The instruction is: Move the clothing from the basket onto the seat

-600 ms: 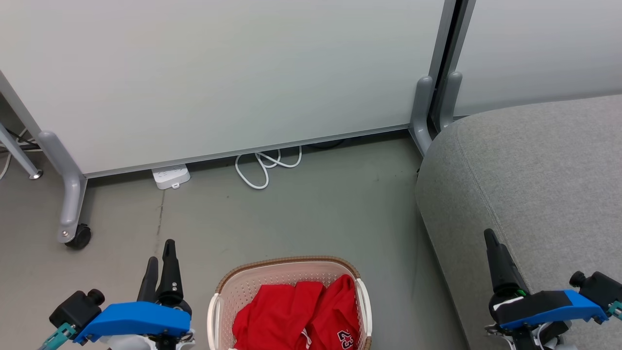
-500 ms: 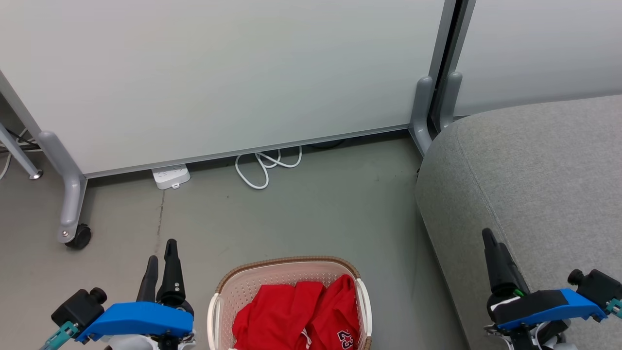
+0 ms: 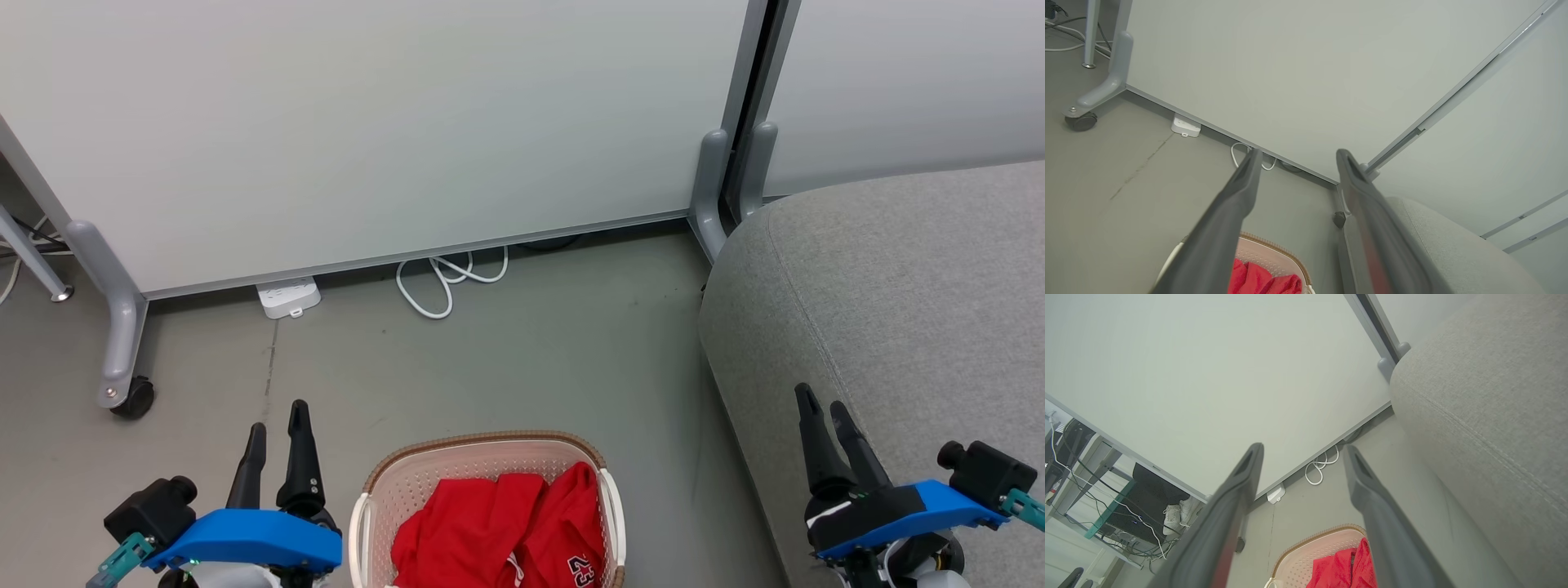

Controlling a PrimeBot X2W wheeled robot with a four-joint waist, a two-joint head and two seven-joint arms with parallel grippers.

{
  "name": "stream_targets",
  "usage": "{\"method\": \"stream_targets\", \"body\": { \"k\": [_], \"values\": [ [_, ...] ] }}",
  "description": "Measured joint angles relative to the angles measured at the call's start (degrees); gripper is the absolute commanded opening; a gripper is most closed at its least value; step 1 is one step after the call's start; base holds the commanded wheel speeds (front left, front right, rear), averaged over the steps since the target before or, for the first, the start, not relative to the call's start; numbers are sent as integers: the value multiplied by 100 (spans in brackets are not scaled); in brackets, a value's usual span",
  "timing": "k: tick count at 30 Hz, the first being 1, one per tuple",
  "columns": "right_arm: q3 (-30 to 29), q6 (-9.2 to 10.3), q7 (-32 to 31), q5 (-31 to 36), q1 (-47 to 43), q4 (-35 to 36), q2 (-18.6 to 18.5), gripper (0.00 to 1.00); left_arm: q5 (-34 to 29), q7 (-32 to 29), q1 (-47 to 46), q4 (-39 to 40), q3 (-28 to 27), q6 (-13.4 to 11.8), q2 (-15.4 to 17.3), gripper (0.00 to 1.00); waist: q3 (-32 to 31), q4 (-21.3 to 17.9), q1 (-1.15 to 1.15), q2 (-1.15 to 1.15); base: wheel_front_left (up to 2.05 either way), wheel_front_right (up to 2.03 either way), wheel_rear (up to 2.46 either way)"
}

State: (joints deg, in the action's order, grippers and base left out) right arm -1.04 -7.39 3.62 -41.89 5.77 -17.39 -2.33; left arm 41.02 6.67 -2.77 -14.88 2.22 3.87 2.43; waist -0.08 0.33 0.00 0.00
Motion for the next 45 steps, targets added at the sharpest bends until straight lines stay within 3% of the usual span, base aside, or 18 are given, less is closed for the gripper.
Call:
{"method": "stream_targets", "body": {
  "k": [27,45],
  "values": [
    [12,-1,250,1549,114,4,-13,100,-1349,382,-64,-87,168,15,18,100,15,9,0,0,0,0,0],
    [58,-2,428,2334,192,-37,-24,100,-1866,605,-105,-258,244,-16,27,100,10,21,0,0,0,0,0]
  ]
}}
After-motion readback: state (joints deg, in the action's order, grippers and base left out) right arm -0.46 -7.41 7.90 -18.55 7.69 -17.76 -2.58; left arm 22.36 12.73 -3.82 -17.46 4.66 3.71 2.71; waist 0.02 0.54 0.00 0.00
